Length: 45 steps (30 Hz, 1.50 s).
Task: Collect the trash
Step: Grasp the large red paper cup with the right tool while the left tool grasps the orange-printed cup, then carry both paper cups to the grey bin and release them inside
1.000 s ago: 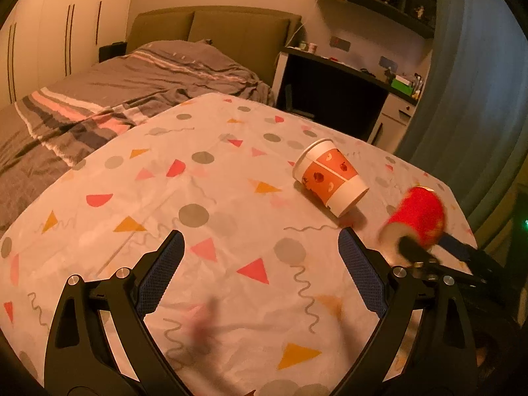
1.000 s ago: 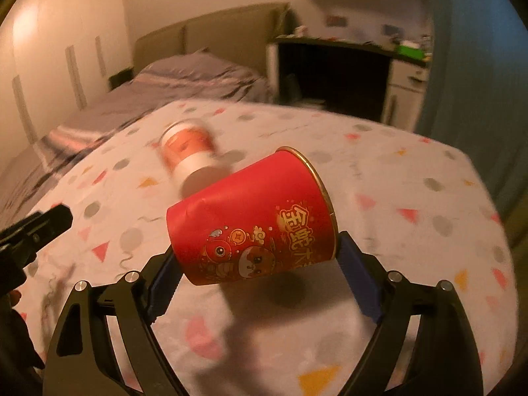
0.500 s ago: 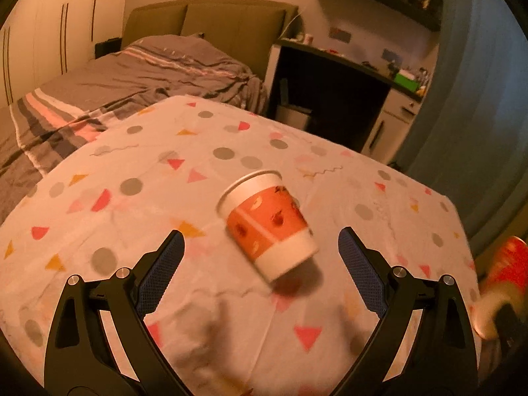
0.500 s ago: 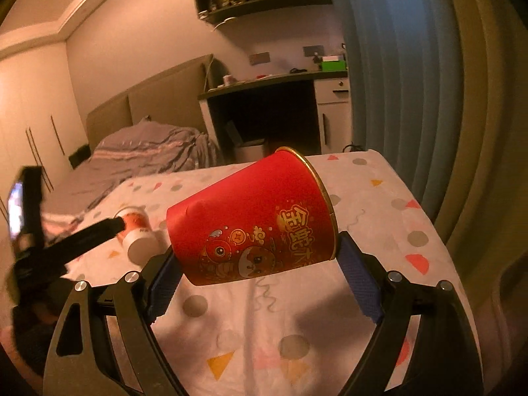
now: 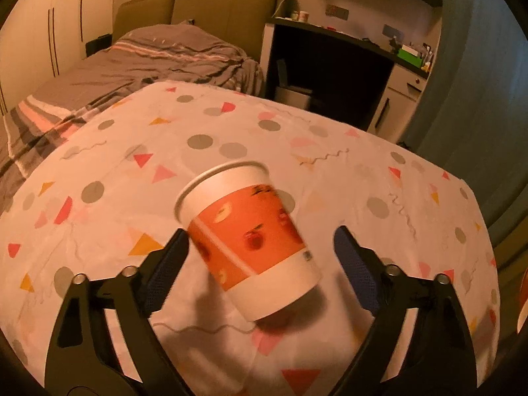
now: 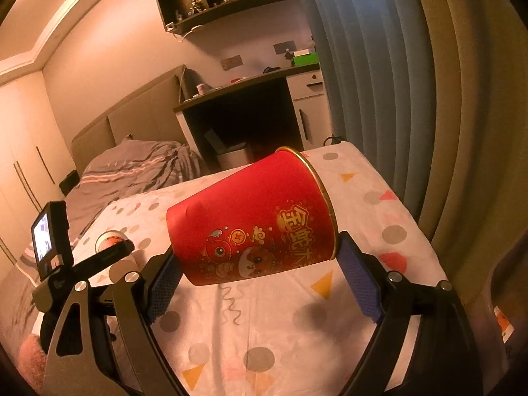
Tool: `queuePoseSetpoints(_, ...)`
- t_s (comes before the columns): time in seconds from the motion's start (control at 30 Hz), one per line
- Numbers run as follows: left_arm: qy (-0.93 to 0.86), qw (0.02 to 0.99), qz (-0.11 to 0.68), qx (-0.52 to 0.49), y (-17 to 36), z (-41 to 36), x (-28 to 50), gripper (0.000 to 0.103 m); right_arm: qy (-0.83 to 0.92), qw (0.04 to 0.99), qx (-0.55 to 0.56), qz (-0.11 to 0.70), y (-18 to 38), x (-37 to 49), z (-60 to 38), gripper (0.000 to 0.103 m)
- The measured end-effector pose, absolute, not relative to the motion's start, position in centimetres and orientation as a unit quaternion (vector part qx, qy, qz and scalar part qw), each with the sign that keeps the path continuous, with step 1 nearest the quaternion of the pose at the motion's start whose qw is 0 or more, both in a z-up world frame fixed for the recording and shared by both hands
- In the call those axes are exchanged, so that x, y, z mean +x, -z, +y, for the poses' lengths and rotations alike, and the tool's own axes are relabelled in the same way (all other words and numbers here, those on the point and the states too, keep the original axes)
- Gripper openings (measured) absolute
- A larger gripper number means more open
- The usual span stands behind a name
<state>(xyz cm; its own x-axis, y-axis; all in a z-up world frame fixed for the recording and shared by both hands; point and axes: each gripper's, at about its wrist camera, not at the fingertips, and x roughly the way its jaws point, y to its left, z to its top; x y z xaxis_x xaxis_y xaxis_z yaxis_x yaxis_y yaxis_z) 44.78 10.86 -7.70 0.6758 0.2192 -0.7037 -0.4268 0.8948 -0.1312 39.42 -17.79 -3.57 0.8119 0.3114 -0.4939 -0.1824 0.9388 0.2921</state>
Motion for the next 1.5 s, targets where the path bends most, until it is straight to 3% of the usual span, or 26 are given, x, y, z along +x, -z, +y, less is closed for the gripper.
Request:
queuePoseSetpoints(0.17, -0.168, 0.904, 0.363, -0.148, 8.3, 11.4, 44.6, 0.069, -0.129, 0.945, 0.111, 0.279, 3.6, 39.3, -17.5, 0.085)
queuePoseSetpoints(0.43, -0.152, 0.914, 0.352, -0.136, 8.4, 11.2, 43.7, 0.061, -0.124, 0.946, 0.111, 0.278, 3.7, 39.1, -17.6, 0.085)
queuePoseSetpoints(1.07, -0.080, 0.947, 0.298, -0.084, 2.9, 7.3, 35.7, 0.060, -0.131, 0.954, 0.085, 0.254, 1.6, 36.5, -18.4, 0.085)
queuePoseSetpoints(1.5, 0.052, 0.966, 0.250, -0.038, -1.6, -4.5, 28.7, 0.060, -0.091, 0.970, 0.058, 0.216, -1.5, 27.7, -25.9, 0.085)
